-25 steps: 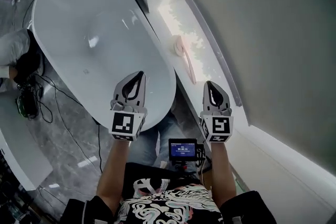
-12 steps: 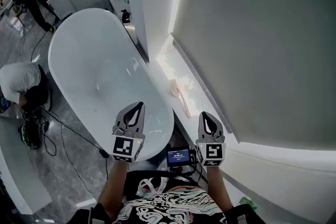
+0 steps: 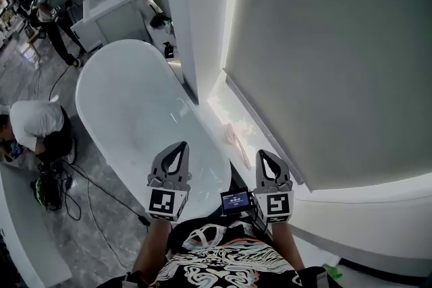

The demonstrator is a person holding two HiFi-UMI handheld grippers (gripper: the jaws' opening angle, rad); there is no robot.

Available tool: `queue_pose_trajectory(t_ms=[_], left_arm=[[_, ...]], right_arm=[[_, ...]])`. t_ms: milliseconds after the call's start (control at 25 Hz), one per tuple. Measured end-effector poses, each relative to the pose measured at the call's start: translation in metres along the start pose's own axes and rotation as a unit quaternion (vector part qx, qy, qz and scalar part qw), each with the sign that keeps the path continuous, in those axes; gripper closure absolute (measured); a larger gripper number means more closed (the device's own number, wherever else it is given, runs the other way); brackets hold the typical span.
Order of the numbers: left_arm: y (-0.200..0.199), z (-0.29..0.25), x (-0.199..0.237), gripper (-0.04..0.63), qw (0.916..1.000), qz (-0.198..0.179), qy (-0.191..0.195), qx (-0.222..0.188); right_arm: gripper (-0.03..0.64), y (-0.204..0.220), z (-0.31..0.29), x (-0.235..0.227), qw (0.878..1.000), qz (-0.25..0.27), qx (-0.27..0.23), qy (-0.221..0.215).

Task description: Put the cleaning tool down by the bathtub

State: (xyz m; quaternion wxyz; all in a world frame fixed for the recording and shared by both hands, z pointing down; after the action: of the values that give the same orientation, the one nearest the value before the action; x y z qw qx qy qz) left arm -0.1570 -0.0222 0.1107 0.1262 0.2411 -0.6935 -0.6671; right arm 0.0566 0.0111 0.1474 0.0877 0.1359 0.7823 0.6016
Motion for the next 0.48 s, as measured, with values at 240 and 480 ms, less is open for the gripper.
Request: queue_pose_trajectory(t_ms=[240,480], left_arm=[[-0.021,0.015,0.006,0.578,0.9999,-0.009,-0.012,-0.006],[-0.024,0.023,0.002,0.578,0.9999,-0.01,-0.009,-0.001]], right_arm=[[0.589,-0.023,0.019,0.006,0.999,-0.025,-0.031,-0.005],[0.589,-0.04,0.03,0.011,0.998,-0.022,-0.051,-0.006]])
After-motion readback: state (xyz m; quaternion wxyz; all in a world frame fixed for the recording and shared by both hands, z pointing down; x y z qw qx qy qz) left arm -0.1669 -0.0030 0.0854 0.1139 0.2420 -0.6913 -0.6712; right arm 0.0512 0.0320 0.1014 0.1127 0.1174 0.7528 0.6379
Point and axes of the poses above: the fingertips, and each gripper's own axes: z backward along the fingers, x to its left, y out of its underside, the point moved 3 cm from there along z, backward along the fingers, and after that the axes turned 8 degrees about -z, right-handed, at the moved point
